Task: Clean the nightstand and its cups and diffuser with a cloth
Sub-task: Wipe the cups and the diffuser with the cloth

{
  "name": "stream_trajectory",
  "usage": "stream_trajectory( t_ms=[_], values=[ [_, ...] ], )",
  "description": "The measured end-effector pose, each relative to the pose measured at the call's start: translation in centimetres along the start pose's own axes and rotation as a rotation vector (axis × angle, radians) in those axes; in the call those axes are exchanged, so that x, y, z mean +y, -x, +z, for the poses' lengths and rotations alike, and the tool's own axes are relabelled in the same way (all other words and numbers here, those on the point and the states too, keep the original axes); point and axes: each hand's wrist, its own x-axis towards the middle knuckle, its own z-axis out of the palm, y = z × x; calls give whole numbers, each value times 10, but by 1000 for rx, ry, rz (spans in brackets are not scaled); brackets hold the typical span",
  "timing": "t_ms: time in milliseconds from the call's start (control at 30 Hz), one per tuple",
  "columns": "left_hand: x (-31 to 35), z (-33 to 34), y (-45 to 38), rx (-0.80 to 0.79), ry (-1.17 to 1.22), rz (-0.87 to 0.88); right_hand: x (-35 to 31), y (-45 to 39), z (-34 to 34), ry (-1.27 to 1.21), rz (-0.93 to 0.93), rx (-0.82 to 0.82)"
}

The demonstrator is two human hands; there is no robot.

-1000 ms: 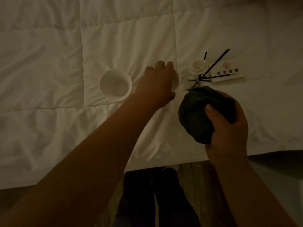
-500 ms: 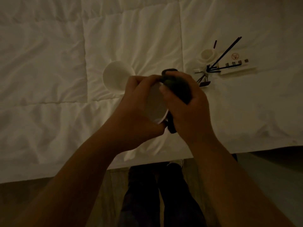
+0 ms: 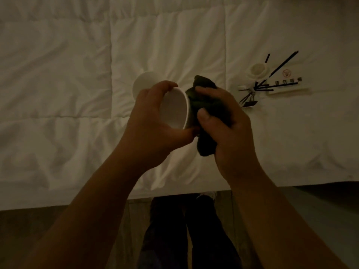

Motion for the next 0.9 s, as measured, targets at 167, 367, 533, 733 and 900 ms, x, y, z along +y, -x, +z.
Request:
stream_trajectory(
  t_ms=[167, 367, 533, 733, 900],
  values=[
    [4, 0, -5, -81, -191, 67, 4, 0, -4, 351, -139, -84],
    [5, -13, -4, -313, -176, 237, -2, -20, -16, -13, 136, -17],
    [0, -4, 0, -250, 469, 38, -7, -22, -12, -599, 361, 153],
    [6, 36, 9, 46, 976, -111, -5, -8, 3, -772, 256, 275],
    [28, 66, 12, 288, 1170, -233, -6, 8, 12, -329, 20, 336]
  ],
)
